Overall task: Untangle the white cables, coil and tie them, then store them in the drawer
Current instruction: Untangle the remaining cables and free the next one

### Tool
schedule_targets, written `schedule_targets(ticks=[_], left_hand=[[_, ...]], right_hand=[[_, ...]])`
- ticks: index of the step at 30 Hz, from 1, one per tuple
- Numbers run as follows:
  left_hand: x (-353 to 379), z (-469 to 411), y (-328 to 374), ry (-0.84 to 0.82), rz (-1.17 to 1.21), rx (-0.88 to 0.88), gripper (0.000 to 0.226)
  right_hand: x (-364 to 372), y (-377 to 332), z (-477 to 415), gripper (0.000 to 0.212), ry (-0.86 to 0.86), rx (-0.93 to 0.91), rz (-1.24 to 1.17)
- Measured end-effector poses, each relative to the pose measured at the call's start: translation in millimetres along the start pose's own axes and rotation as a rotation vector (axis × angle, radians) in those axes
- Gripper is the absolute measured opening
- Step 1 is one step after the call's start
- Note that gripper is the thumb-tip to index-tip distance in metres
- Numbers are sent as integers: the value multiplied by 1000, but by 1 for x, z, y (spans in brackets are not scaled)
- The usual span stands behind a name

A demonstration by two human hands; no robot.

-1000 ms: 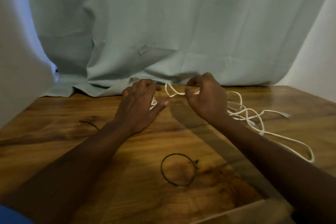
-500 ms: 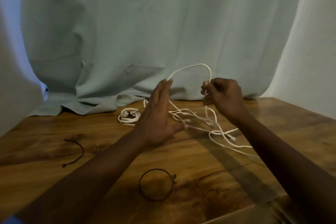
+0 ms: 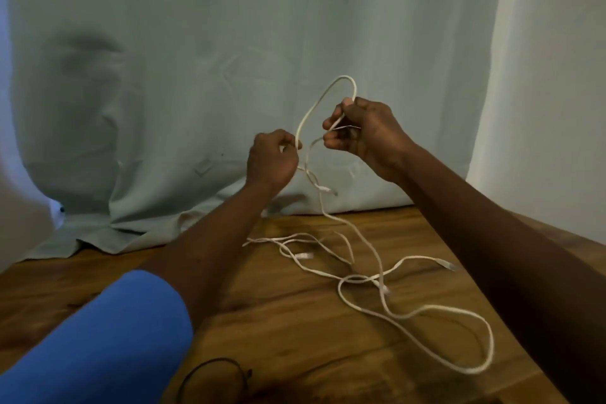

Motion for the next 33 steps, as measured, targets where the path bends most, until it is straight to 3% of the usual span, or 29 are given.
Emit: schedule_targets(ticks=[2, 3, 7, 9, 12, 15, 16, 19, 22, 25, 27, 28, 30, 33], left_hand=[[11, 1, 2, -194, 350, -130, 20], [16, 5, 6, -252, 389, -135, 21], [15, 26, 5, -280, 164, 38, 16], [6, 27, -3, -217, 263, -5, 25], [-13, 26, -5, -66, 596, -103, 30], [-40, 24, 5, 113, 881, -165, 28], [-50, 23, 8, 175, 935, -176, 28], [-86, 15, 2, 363, 1024, -205, 30], [-123, 7, -23, 483, 958, -282, 25], [-160, 11, -48, 501, 765, -329, 4], [-179, 18, -65, 534, 748, -333, 2], [-185, 21, -72, 560, 752, -318, 5], [-187, 30, -75, 570, 744, -281, 20], [-164, 42, -67, 420, 604, -175, 34]], right_hand=[[-5, 2, -1, 32, 0, 20, -12], [-7, 4, -1, 32, 2, 23, -9], [-15, 10, 5, 31, 61, -2, 99], [-23, 12, 10, 29, 95, 14, 113], [-17, 17, 20, 27, 41, 67, 255], [14, 44, 44, 71, -199, 283, 458], [24, 57, 55, 71, -314, 371, 497], [27, 87, 86, 27, -545, 585, 598], [-12, 88, 86, 13, -385, 610, 768], [-62, 77, 76, 9, -232, 656, 1058], [-89, 66, 71, 12, -59, 653, 1215], [-96, 58, 69, 19, 60, 601, 1195], [-89, 39, 60, 35, 244, 450, 923], [-44, 11, 35, 35, 339, 319, 541]])
Point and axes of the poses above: each hand's wrist, its own z-axis away from the middle knuckle, its own x-axis out of the palm, y = z × x, the point moved 5 cm from there along -z, towards the middle knuckle, and after that the axes turned 10 degrees about -y, right-handed, at the moved point
